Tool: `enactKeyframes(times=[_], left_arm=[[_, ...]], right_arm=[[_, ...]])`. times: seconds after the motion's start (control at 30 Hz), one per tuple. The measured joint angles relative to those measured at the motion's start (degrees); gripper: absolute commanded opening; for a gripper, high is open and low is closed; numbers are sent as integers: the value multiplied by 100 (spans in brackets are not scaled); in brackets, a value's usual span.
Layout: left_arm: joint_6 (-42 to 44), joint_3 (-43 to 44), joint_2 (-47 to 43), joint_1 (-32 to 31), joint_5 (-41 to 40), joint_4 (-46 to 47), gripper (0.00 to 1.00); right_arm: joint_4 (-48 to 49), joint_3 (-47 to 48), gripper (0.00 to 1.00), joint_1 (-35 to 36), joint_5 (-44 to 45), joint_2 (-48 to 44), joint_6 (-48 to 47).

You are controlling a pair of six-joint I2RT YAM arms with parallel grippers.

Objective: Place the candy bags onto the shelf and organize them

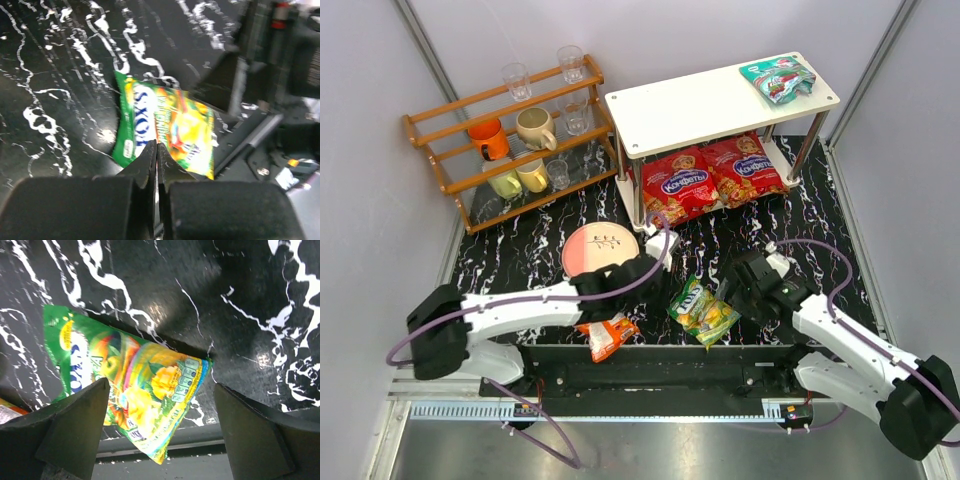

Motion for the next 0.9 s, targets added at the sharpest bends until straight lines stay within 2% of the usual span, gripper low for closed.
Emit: enactKeyframes(times=[0.1,0.3,0.63,0.73,0.77,0.9], left_arm=[[256,111,632,385,186,149,0],[542,422,1843,535,671,225,0],[570,485,2474,568,1178,688,0],[529,485,2616,577,1246,807,0],[514,485,2640,579,1263,835,0],[400,404,2669,588,1327,1029,0]], right_arm=[[-118,-129,96,0,-282,22,157],[-149,-363,97,0,-734,-229,424],[63,-977,97,0,-1499,-870,868],[267,-1176,91,2,-1655,-903,966],[363,-1255,85,2,-1694,-901,1005],[973,-1569,73,-7,-1937,-964,1259]])
